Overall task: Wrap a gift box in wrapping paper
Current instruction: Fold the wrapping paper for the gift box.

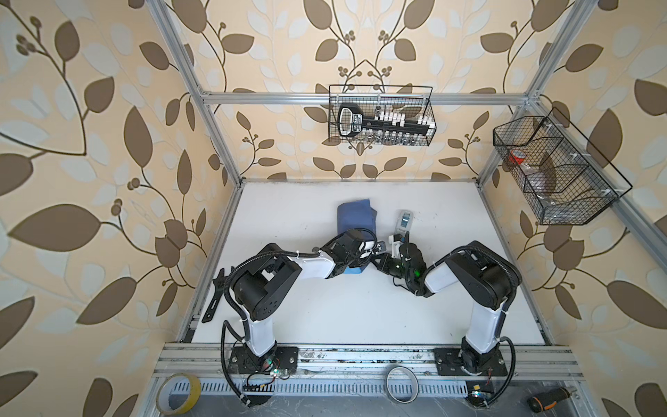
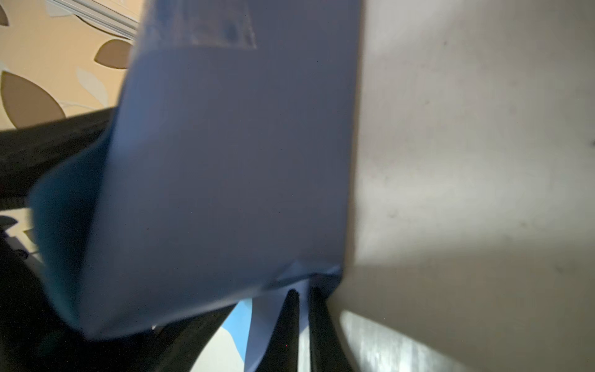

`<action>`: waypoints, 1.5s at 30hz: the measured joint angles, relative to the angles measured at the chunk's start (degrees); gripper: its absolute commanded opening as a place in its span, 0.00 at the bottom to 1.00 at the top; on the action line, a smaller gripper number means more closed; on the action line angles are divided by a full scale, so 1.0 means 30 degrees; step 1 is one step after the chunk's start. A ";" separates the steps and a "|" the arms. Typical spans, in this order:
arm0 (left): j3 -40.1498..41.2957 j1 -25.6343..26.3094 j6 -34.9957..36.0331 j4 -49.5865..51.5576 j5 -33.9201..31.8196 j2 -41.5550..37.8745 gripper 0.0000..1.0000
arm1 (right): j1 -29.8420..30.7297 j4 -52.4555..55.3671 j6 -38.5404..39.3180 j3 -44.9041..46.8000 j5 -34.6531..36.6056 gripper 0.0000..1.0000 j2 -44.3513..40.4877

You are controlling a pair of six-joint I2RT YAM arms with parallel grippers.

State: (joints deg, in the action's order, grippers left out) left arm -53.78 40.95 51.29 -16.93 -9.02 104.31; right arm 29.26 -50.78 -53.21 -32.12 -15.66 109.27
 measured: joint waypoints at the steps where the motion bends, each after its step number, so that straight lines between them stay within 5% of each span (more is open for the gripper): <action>1: 0.0000 0.0000 -0.0007 0.0000 0.0000 0.0000 0.87 | -0.0007 0.0015 0.0000 -0.0015 -0.0036 0.12 0.0000; 13: -0.0197 -0.0015 -0.1013 0.1632 0.0656 -0.0707 0.96 | 0.0080 0.0481 0.0087 0.0423 -0.0714 0.15 -0.0678; 24: -0.0066 -0.0015 -0.3796 0.4029 0.3118 -0.3206 0.98 | -0.0685 0.3031 0.1902 0.1086 -0.1056 0.25 -0.4291; 29: 0.1122 -0.0015 -0.6339 0.4014 0.3526 -0.5523 0.98 | -0.0685 0.5326 0.3432 0.1071 -0.0219 0.36 -0.6251; 33: 0.2339 -0.0189 -1.0724 0.4823 0.2776 -0.8451 0.97 | -0.0240 0.8313 0.5362 0.0306 0.1647 0.49 -0.8131; 38: 0.3206 -0.2856 -1.7602 0.7184 0.2637 -1.1424 0.86 | 0.0991 1.1096 0.7788 -0.2659 0.3985 0.73 -0.8750; 42: 0.4634 -0.5719 -2.1740 0.8313 0.3184 -1.2182 0.63 | 0.1093 1.2619 0.9085 -0.5166 0.5122 0.81 -0.7817; 45: 0.4823 -0.6142 -2.3227 0.8888 0.3927 -1.0994 0.48 | 0.1290 1.3755 1.0010 -0.6980 0.6120 0.83 -0.6579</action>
State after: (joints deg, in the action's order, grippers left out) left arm -39.31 22.52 -18.39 9.74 2.76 71.33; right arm 33.12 -9.52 -23.18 -53.06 2.70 89.54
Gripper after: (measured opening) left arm 0.545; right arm 0.822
